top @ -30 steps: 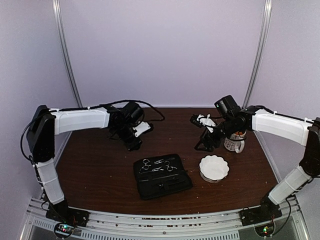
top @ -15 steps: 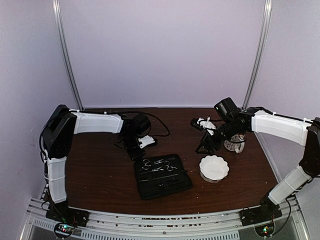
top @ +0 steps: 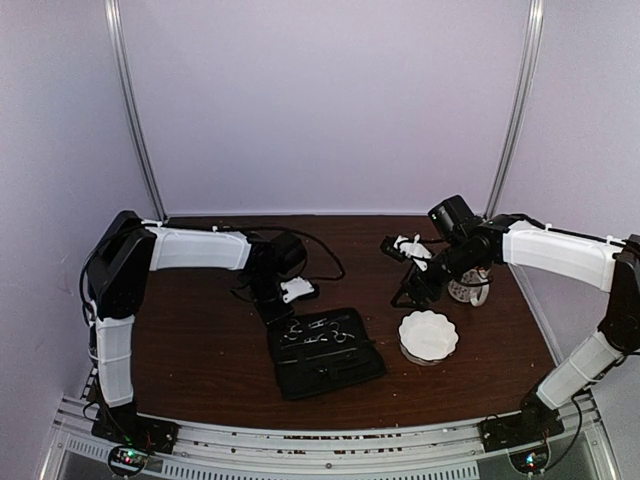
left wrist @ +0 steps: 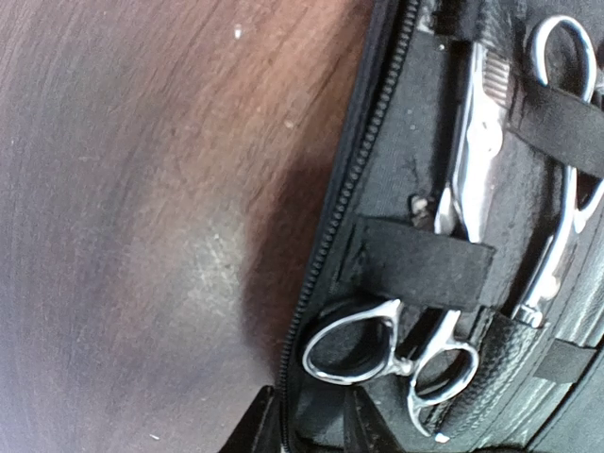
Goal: Sort the hair-cutting tools
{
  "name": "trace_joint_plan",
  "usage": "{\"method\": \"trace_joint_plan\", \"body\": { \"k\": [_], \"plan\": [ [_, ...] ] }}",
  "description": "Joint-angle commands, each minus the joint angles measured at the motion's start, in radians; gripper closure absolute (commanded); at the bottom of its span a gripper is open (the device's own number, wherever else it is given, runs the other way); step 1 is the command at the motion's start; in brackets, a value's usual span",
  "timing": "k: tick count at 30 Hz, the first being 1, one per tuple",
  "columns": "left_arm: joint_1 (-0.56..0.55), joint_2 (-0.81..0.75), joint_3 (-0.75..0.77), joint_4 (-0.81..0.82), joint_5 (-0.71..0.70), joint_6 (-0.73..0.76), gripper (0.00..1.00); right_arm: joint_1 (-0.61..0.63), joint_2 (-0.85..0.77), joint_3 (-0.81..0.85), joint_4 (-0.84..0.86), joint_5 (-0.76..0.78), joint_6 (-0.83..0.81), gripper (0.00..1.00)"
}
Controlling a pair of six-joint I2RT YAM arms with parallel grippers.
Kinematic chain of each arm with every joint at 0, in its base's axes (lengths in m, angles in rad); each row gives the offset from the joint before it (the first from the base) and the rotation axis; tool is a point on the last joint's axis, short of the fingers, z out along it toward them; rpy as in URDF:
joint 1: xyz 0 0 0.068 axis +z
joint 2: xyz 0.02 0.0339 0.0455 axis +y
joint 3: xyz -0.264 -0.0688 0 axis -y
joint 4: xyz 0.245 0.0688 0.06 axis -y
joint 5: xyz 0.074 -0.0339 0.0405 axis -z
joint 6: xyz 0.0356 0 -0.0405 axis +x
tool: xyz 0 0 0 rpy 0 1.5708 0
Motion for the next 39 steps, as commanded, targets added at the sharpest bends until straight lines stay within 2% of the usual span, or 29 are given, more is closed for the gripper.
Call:
{"method": "trace_joint_plan", "body": {
  "k": [1,11,18,23,28,31,39],
  "plan": [
    [-0.006,-0.007,-0.014,-0.028,-0.052,-0.014,0.76,-0.003,0.013,-0.005,-0.015,-0.014,-0.003,0.28],
    [-0.006,0.034,0.025,-0.016,-0.137,-0.027,0.79,-0.003,0.019,-0.005,-0.020,-0.013,-0.005,0.29],
    [-0.006,0.034,0.028,-0.027,-0.038,0.005,0.97,-0.003,0.023,-0.002,-0.023,-0.014,-0.008,0.29],
    [-0.006,-0.013,0.014,-0.013,-0.133,-0.003,1.00,-0.003,0.034,0.032,-0.057,0.014,-0.029,0.30],
    [-0.006,-0.181,-0.062,0.131,-0.328,-0.020,1.00,-0.003,0.089,0.124,-0.111,0.047,-0.063,0.31],
    [-0.006,-0.254,-0.105,0.207,-0.358,-0.023,1.00,-0.003,0.147,0.220,-0.155,0.027,-0.081,0.30],
    [-0.058,-0.341,-0.211,0.332,-0.446,-0.023,1.00,0.028,0.370,0.538,-0.292,-0.162,-0.085,0.22]
  ]
}}
